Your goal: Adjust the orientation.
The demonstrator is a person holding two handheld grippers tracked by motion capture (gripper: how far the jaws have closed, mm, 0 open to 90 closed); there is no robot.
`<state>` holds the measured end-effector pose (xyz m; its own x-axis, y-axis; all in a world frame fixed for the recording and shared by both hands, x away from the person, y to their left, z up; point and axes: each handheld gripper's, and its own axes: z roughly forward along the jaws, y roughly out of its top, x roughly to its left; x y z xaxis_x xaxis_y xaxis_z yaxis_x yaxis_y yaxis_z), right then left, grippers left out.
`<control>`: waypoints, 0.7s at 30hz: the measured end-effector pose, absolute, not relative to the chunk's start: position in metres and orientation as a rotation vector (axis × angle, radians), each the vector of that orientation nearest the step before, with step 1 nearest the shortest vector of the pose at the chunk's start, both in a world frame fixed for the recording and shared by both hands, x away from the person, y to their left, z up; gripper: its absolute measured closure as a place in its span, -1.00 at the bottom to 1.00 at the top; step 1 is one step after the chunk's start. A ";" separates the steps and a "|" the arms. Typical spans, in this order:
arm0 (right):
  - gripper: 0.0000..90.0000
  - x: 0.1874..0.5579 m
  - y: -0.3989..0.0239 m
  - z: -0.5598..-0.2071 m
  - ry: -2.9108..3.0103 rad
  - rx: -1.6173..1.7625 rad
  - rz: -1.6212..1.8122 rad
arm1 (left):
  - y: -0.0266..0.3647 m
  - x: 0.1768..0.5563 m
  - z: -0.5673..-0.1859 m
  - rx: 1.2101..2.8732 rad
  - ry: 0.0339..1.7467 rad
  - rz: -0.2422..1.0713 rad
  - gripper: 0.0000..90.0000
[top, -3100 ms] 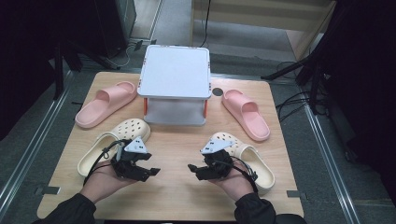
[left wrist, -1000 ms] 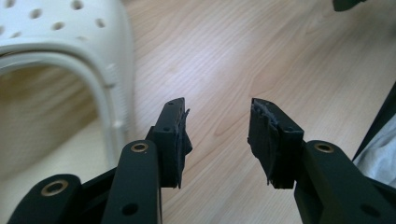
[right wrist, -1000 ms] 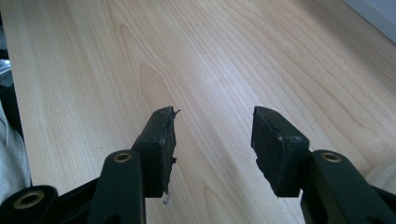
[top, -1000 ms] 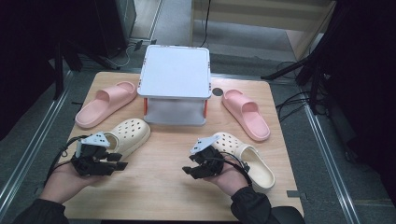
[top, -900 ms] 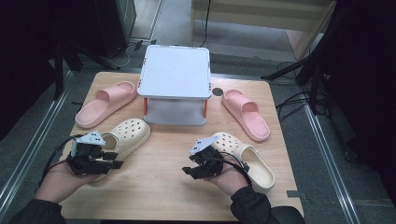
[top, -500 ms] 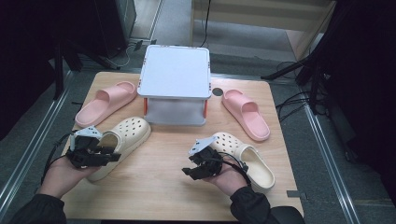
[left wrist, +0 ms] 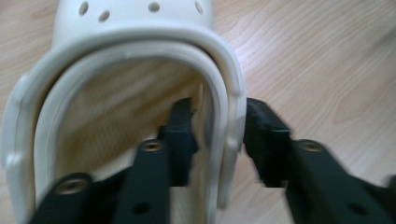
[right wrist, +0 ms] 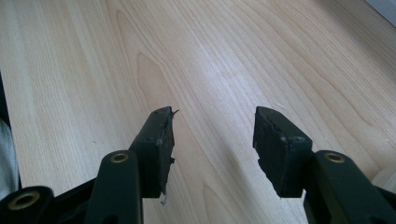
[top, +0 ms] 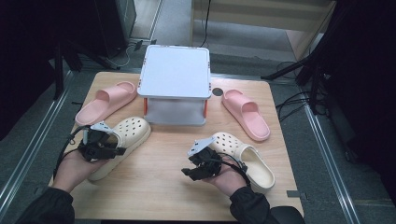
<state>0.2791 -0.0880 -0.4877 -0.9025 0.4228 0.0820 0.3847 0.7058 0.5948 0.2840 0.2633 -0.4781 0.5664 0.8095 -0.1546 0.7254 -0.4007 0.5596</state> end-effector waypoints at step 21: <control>0.25 0.281 -0.095 -0.479 2.730 0.749 1.122 | 0.187 0.262 -0.455 2.238 1.045 0.204 0.72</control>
<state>0.2814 -0.0954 -0.4794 -0.8746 0.4756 0.0948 0.4048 0.6084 0.6827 0.2624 0.1866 -0.4547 0.6700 0.7314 -0.1269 0.6301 -0.4700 0.6182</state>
